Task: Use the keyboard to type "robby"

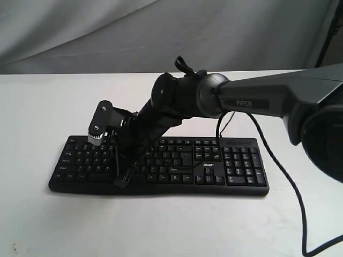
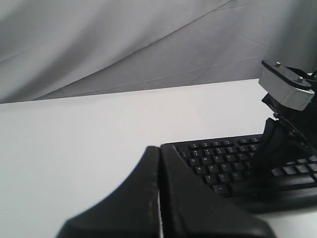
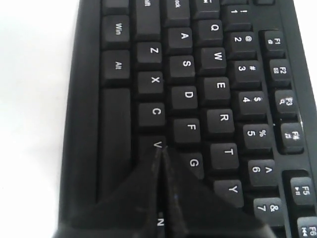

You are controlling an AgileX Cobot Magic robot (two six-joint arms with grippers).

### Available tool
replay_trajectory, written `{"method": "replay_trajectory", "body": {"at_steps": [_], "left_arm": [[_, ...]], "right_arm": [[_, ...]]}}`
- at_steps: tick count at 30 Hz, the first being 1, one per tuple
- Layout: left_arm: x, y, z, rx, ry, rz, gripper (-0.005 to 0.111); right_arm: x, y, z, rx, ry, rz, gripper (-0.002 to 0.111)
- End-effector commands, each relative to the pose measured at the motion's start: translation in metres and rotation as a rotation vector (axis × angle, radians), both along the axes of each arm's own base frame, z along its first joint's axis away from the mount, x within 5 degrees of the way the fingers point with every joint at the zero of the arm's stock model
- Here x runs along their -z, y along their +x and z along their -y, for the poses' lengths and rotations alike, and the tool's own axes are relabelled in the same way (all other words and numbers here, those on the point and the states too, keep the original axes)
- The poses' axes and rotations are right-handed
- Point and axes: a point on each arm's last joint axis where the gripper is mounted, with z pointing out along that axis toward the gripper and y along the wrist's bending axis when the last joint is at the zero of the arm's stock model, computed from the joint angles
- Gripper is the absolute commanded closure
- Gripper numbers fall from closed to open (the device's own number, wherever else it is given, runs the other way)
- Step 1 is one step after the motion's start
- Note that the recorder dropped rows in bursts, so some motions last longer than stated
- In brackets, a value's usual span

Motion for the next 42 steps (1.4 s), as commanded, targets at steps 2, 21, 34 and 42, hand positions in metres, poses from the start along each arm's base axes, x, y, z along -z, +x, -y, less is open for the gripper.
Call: {"method": "replay_trajectory", "body": {"at_steps": [2,21,34,42], "left_arm": [[0.001,0.0,0.0,0.005,0.001,0.005,0.107],[0.001,0.0,0.0,0.005,0.001,0.005,0.107],[0.001,0.0,0.0,0.005,0.001,0.005,0.107],[0.001,0.0,0.0,0.005,0.001,0.005,0.107]], "right_arm": [[-0.003,0.001,0.0,-0.007,-0.001,0.003,0.108],[-0.017,0.001,0.002,-0.016,0.003,0.042,0.108],[-0.021,0.002,0.002,-0.013,0.009,0.051,0.108],[-0.012,0.002,0.001,-0.008,0.004,0.03,0.108]]}}
